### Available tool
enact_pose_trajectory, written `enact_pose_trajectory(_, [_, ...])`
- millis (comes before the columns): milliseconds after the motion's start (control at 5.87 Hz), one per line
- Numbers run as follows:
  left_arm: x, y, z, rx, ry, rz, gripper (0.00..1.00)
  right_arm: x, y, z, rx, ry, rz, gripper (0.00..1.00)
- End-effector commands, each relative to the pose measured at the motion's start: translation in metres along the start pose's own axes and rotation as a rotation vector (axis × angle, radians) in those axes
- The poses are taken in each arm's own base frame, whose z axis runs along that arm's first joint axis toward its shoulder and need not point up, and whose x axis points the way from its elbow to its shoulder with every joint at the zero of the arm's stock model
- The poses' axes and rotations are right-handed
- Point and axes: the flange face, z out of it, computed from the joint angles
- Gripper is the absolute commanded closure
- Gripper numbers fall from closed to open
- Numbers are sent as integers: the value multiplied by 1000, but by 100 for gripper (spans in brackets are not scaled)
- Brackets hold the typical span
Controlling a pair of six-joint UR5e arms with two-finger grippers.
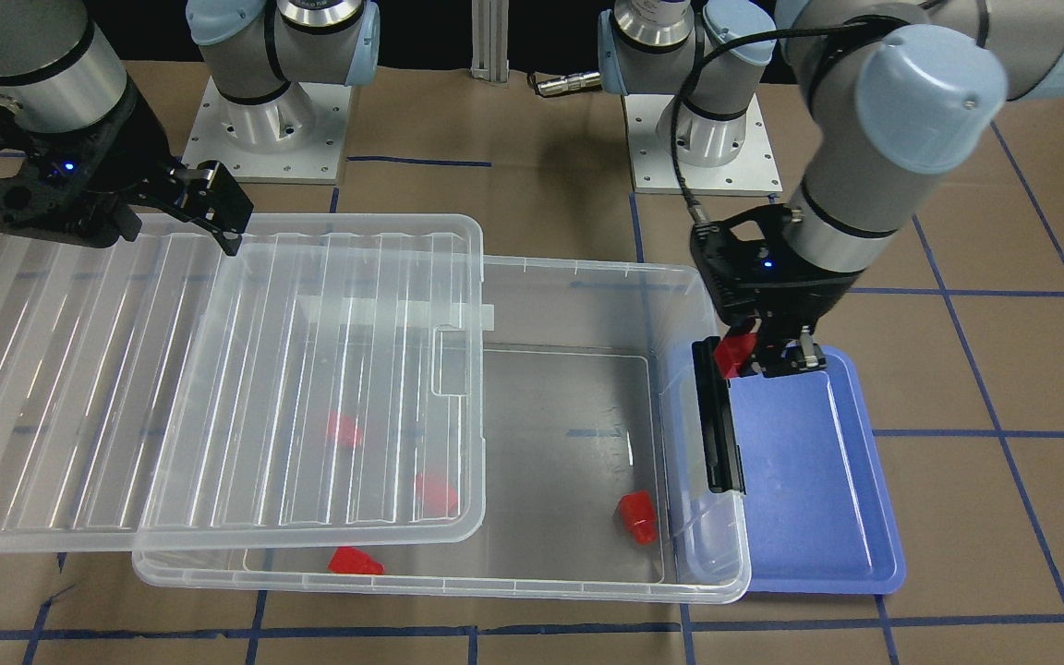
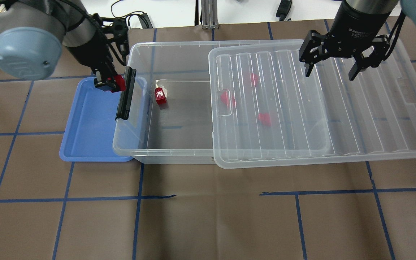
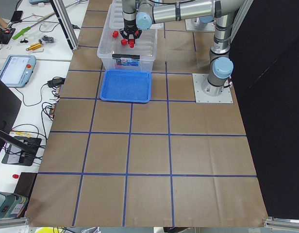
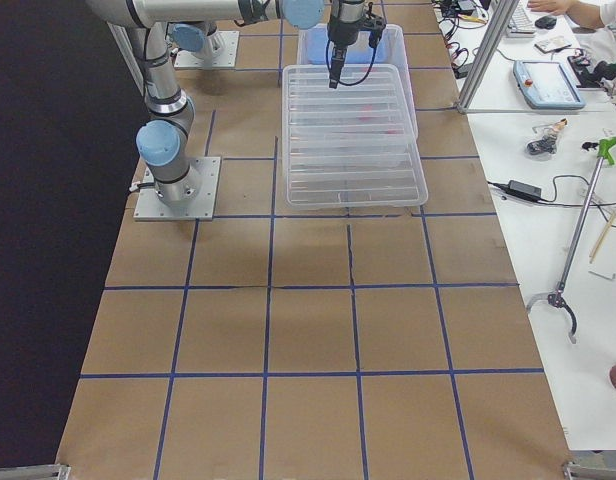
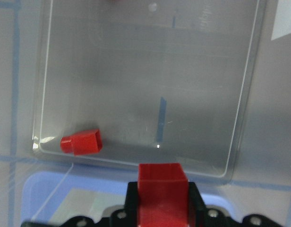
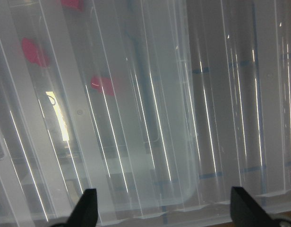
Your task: Place red block in blue tray from box
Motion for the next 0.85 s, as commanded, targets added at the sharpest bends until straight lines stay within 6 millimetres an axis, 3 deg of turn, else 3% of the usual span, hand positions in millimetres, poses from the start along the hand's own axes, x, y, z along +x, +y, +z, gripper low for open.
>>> enact_pose_trajectory(0, [-26,90,36,12,58,129,95,94,-19,2,-10,-10,-64,0])
enact_pose_trajectory(170, [-36,100,74,60,105,185,95,164,-25,9,-22,-27,-130,0])
enact_pose_trajectory(511, [-49,103,128,76,131,221,94,279,-14,68,-90,-32,-46,0])
enact_pose_trajectory(682, [-53,105,157,81,170,220,94,327,-18,100,-107,92,-10,0])
